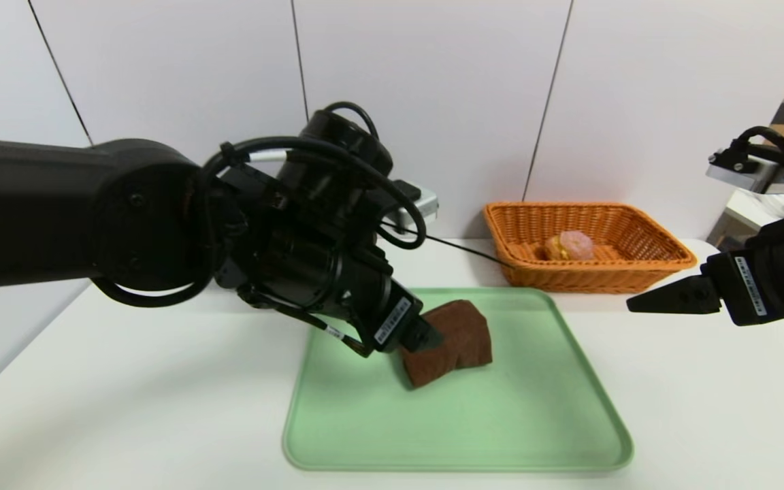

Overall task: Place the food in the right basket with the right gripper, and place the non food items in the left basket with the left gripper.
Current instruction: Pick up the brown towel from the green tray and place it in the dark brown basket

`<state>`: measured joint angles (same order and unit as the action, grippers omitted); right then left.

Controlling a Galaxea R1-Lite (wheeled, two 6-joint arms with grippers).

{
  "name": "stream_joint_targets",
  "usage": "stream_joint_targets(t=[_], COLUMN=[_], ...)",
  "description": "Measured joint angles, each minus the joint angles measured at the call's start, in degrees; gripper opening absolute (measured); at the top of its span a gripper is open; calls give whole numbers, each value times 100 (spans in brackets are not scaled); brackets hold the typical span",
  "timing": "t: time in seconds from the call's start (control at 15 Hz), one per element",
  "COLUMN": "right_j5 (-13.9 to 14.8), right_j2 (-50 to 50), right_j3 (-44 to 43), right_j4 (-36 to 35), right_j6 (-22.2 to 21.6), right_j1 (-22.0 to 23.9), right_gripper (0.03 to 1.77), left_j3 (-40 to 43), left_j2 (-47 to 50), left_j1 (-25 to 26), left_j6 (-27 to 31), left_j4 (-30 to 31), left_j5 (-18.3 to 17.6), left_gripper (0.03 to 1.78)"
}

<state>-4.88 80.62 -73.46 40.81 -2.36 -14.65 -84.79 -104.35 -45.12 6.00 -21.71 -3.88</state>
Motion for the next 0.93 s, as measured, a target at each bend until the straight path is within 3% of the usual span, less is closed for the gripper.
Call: stream_joint_targets(t=[0.33, 0.93], right_j5=[-7, -20], right_j2=[-46, -239], right_j3=[41, 194], right_j4=[0, -27], right_j6=[5, 26], right_j1=[-34, -105], right_gripper=[170, 170], left_j3=[52, -204], left_j2=[-518, -1282], left_j1=[-258, -273], left_j6=[23, 293], left_j4=[30, 304], left_j5=[223, 300], left_gripper=[169, 169])
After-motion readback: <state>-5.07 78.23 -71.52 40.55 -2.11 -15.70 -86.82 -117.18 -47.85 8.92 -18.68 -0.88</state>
